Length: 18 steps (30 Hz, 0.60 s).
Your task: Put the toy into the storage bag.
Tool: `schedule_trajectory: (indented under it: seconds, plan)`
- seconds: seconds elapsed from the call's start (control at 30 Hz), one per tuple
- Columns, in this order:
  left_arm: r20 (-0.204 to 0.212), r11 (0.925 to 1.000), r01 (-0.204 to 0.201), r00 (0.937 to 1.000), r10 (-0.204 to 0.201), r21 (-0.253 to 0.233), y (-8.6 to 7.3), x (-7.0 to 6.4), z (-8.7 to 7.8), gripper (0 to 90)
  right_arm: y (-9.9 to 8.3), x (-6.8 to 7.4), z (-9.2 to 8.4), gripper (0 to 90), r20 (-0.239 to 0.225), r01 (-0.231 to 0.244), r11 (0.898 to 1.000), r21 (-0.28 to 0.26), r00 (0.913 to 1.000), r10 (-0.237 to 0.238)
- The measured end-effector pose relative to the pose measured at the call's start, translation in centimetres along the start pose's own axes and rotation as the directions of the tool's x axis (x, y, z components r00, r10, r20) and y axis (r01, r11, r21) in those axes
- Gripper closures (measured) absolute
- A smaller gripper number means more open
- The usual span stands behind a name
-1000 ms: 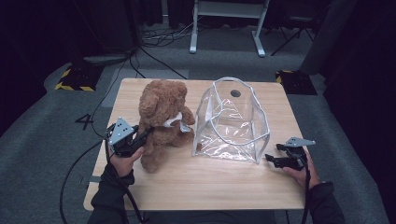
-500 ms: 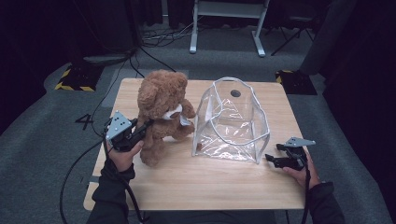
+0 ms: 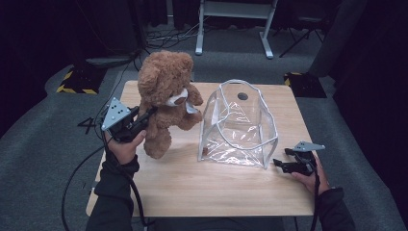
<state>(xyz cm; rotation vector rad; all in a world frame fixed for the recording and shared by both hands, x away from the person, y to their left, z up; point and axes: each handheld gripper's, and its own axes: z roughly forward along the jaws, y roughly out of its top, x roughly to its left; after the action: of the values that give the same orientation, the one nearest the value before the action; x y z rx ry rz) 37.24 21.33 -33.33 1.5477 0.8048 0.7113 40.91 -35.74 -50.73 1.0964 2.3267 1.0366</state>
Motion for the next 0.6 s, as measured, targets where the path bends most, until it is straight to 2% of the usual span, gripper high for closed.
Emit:
schedule_trajectory:
  seconds: [0.4,0.6]
  plan:
    - [0.013,0.9996,0.008,0.9999,-0.008,-0.027,2.4,0.0,1.5,74.7,0.0,0.0,0.0,23.9,0.001,0.001,1.0,0.0,1.0,-0.001]
    - [0.007,0.9989,-0.001,1.0,0.001,-0.048,4.3,-0.2,1.9,74.8,0.0,0.0,0.0,23.9,0.0,0.001,1.0,0.0,1.0,-0.001]
